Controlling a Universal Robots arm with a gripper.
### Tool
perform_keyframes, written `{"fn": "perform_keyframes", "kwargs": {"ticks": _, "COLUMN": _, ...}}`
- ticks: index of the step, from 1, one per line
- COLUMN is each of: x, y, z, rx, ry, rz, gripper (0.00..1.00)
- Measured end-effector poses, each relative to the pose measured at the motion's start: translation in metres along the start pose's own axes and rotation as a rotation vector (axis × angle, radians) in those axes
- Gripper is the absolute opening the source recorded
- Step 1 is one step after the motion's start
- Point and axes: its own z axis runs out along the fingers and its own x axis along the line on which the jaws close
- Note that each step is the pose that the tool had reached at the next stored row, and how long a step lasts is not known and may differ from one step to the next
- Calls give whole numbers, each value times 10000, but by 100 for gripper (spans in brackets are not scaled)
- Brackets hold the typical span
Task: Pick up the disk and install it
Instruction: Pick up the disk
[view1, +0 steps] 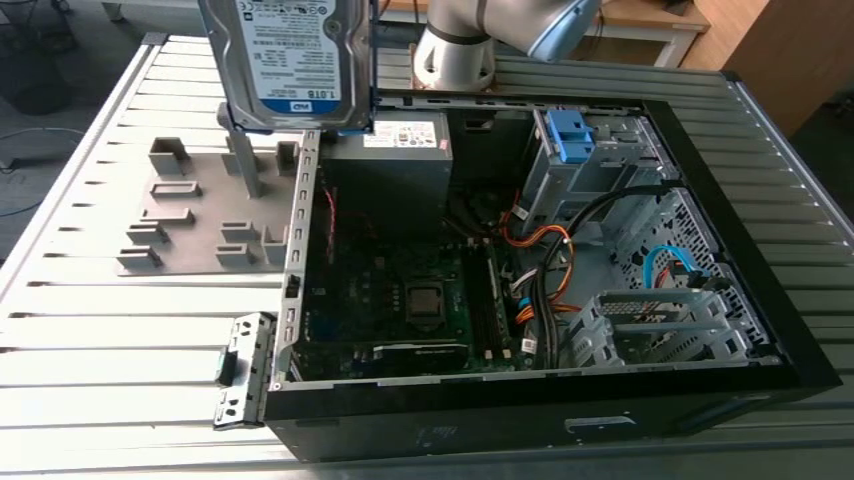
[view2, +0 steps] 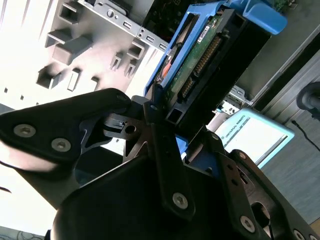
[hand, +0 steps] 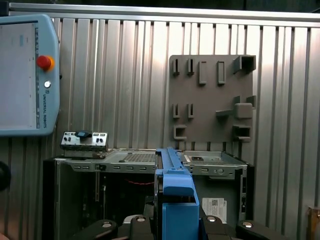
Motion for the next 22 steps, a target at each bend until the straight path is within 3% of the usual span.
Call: {"fn": "perform_keyframes", "kwargs": {"ticks": 22, "x": 13, "y": -374, "z": 8, "rx": -1, "ry": -1, "rz": 0, "gripper": 36}}
